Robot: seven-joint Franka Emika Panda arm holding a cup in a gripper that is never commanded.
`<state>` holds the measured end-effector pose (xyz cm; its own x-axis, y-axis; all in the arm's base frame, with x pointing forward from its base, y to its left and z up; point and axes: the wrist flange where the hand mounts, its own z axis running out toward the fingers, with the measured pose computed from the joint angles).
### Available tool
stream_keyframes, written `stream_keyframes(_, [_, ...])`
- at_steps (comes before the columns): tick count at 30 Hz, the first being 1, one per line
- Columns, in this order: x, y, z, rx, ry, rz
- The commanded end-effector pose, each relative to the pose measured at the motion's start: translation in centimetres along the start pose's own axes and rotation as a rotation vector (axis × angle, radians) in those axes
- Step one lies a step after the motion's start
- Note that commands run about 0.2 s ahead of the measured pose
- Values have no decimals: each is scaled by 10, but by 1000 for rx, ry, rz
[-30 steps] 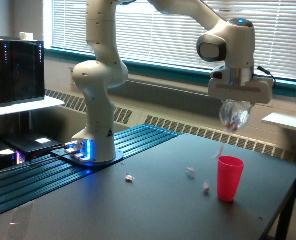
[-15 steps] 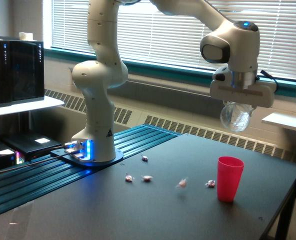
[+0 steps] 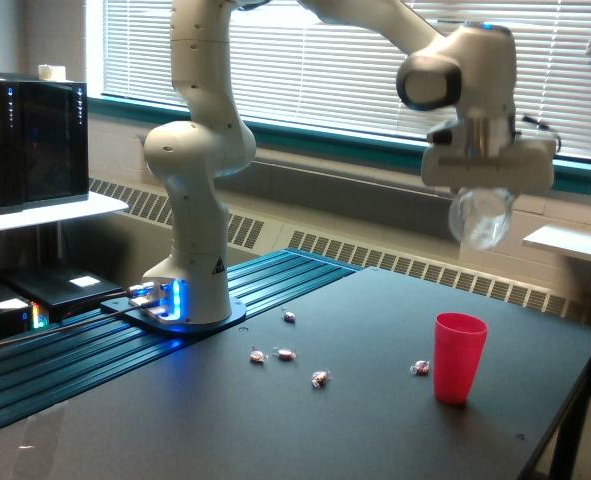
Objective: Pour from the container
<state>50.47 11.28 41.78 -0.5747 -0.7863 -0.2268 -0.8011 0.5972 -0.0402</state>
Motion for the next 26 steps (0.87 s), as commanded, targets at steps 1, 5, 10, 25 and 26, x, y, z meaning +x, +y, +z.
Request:
stream_keyframes(1, [-18, 38, -37, 176, -52, -64])
stream_keyframes(5, [-22, 46, -36, 245, -39, -126])
stream_keyframes(10, [-17, 49, -26, 258, -76, -138])
stream_keyframes(25, [-8, 60, -23, 315, -103, -148])
stream_keyframes(26, [-9, 59, -23, 314, -103, -148])
